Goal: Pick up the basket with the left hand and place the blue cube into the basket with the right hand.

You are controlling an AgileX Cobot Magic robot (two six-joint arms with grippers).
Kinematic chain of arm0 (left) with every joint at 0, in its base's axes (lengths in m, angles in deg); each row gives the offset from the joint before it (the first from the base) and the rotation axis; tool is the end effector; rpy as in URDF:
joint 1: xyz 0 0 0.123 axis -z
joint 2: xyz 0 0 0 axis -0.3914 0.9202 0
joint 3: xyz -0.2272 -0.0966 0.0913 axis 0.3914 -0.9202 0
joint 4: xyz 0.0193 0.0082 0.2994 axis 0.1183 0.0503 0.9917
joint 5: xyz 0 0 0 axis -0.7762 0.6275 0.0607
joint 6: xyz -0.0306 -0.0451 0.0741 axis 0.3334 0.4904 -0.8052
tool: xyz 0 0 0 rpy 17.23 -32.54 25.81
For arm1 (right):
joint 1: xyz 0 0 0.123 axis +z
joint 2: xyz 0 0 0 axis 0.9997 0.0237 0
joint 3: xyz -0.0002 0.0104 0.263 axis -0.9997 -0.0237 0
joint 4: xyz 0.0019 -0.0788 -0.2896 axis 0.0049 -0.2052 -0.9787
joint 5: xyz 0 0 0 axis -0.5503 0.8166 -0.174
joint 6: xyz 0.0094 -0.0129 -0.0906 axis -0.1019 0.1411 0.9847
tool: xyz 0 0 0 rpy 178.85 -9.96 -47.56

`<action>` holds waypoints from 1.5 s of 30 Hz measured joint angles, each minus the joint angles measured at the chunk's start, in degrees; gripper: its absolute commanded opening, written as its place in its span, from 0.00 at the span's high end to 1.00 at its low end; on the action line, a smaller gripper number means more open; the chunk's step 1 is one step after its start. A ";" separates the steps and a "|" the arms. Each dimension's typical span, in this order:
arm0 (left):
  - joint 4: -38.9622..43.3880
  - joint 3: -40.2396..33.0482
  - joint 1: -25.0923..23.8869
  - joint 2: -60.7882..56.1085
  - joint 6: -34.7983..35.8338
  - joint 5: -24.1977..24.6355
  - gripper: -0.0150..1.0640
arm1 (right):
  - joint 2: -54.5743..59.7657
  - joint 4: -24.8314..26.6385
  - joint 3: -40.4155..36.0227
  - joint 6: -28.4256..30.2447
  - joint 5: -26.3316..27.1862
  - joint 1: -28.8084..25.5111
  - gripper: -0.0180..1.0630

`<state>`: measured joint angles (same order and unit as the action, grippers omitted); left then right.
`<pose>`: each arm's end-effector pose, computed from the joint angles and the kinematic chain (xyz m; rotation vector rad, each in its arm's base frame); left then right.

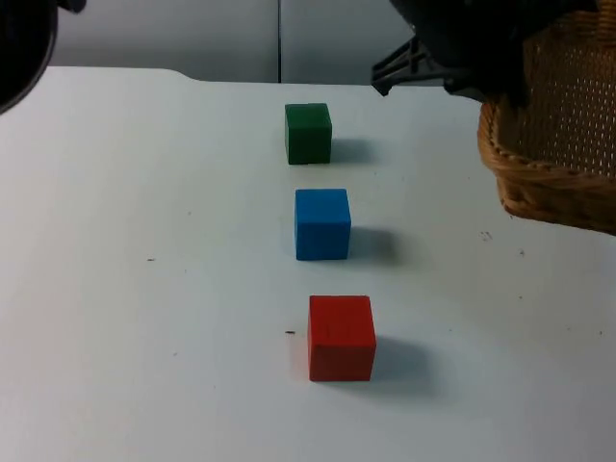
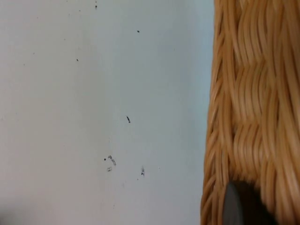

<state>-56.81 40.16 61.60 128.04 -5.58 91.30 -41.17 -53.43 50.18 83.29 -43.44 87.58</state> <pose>0.4322 -0.3868 0.1854 0.2969 2.6137 -0.9534 0.1802 0.0022 0.3446 0.0115 2.2131 0.0689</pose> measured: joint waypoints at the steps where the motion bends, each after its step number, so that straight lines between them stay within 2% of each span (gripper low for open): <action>1: 0.32 0.00 0.00 -0.49 0.00 0.57 0.99 | 0.00 0.00 0.00 0.00 0.04 0.00 0.03; 10: 1.37 0.00 -0.46 -2.17 2.13 0.00 0.99 | 0.00 0.10 0.00 0.00 0.04 0.00 0.03; 15: 1.88 0.00 -0.50 -2.30 6.82 -5.79 0.99 | 0.00 0.10 0.00 0.00 0.04 0.00 0.03; 18: 2.20 -0.27 -0.50 -2.79 7.35 -7.05 0.99 | 0.00 0.10 0.00 0.00 0.04 0.00 0.03; 21: 2.60 -3.77 -0.50 -4.52 7.50 -8.30 0.99 | 0.00 0.10 0.00 0.00 0.04 0.00 0.03; 25: 1.86 -19.61 -1.17 -10.73 7.26 -14.59 0.99 | 0.00 0.10 0.00 0.00 0.04 0.00 0.03; 26: 1.86 -19.61 -1.17 -10.73 7.26 -14.59 0.99 | 0.00 0.10 0.00 0.00 0.04 0.00 0.03; 27: 1.48 -24.84 -1.69 -12.71 6.36 -16.77 0.99 | 0.00 0.10 0.00 0.00 0.04 0.00 0.03; 28: 0.15 -31.47 -2.78 -16.34 3.43 -19.36 0.99 | 0.00 0.10 0.00 0.00 0.04 0.00 0.03; 29: -0.40 -33.73 -3.23 -17.63 2.29 -20.04 0.99 | 0.00 0.10 0.00 0.00 0.04 0.00 0.03; 30: -2.45 -39.93 -4.67 -20.96 -1.41 -21.04 0.99 | 0.00 0.10 0.00 0.00 0.15 0.00 0.03; 31: -2.45 -39.93 -4.67 -20.96 -1.41 -21.04 0.99 | 0.00 0.10 0.00 0.00 0.15 0.00 0.03; 35: -10.98 -53.15 -9.58 -30.30 -13.45 -21.35 0.99 | 0.00 0.10 0.00 0.00 0.65 0.00 0.03; 36: -10.98 -53.15 -9.58 -30.30 -13.45 -21.35 0.99 | 0.00 0.10 0.00 0.00 0.65 0.00 0.03; 37: -13.39 -55.68 -11.02 -32.65 -17.27 -21.35 0.99 | 0.00 0.10 0.00 0.00 0.65 0.00 0.03; 39: -16.62 -60.85 -13.93 -36.72 -23.56 -19.82 0.99 | 0.00 0.10 0.00 0.00 0.75 0.00 0.03; 40: -16.62 -60.85 -13.93 -36.72 -23.56 -19.82 0.99 | 0.00 0.10 0.00 0.00 0.75 0.00 0.03; 42: -18.23 -64.92 -17.41 -40.92 -28.32 -17.15 0.99 | 0.00 0.10 0.00 0.00 1.24 0.00 0.03; 45: -18.82 -72.29 -23.29 -47.52 -32.51 -14.76 0.99 | 0.00 3.23 0.00 2.24 2.02 0.00 0.03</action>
<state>-75.63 -32.13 38.31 80.53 -38.08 76.53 -41.17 -50.20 50.18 85.53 -41.42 87.58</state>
